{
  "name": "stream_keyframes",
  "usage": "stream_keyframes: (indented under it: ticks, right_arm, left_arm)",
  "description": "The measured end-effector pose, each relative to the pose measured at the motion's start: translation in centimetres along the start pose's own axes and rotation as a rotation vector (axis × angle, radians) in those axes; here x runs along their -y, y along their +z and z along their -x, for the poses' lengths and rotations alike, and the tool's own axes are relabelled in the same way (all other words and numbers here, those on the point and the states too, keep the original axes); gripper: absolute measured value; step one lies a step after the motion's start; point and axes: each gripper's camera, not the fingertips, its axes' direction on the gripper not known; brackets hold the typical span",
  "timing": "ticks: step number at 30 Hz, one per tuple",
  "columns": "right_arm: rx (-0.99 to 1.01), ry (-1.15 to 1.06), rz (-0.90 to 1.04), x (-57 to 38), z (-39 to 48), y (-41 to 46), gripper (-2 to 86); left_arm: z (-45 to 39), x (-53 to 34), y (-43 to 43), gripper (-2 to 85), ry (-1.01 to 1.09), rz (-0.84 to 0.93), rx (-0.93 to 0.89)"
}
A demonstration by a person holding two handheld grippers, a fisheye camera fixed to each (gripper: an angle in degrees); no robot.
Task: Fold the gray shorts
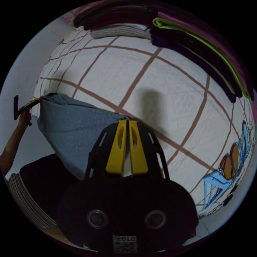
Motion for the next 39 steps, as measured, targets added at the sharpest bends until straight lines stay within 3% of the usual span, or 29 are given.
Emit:
stream_keyframes:
  ticks: [9,17,23,27,35,39]
  right_arm:
    - [0.072,0.142,-0.171,-5.5,-1.6,0.6,3.6]
    - [-0.078,0.126,-0.089,-7.1,-0.3,4.6,4.8]
    - [-0.007,0.209,-0.261,-13.1,-1.5,3.8,6.6]
    - [0.094,0.190,-0.243,-19.5,-1.0,6.0,8.1]
    - [0.259,0.263,-0.142,-29.7,2.8,14.1,10.7]
    - [0.256,0.305,-0.119,-32.2,4.8,17.8,11.0]
  left_arm:
    - [2.2,-0.9,-1.3,-0.1,-0.073,-0.122,-0.119]
    - [3.7,1.2,1.6,3.1,-0.108,-0.006,-0.066]
    - [5.8,1.0,-0.5,6.7,-0.028,-0.033,-0.077]
    - [9.3,-1.7,-2.0,7.8,-0.065,-0.086,-0.155]
    - [10.2,-8.4,0.8,9.3,0.004,0.105,-0.214]
    - [9.5,-11.0,2.1,10.0,0.058,0.140,-0.158]
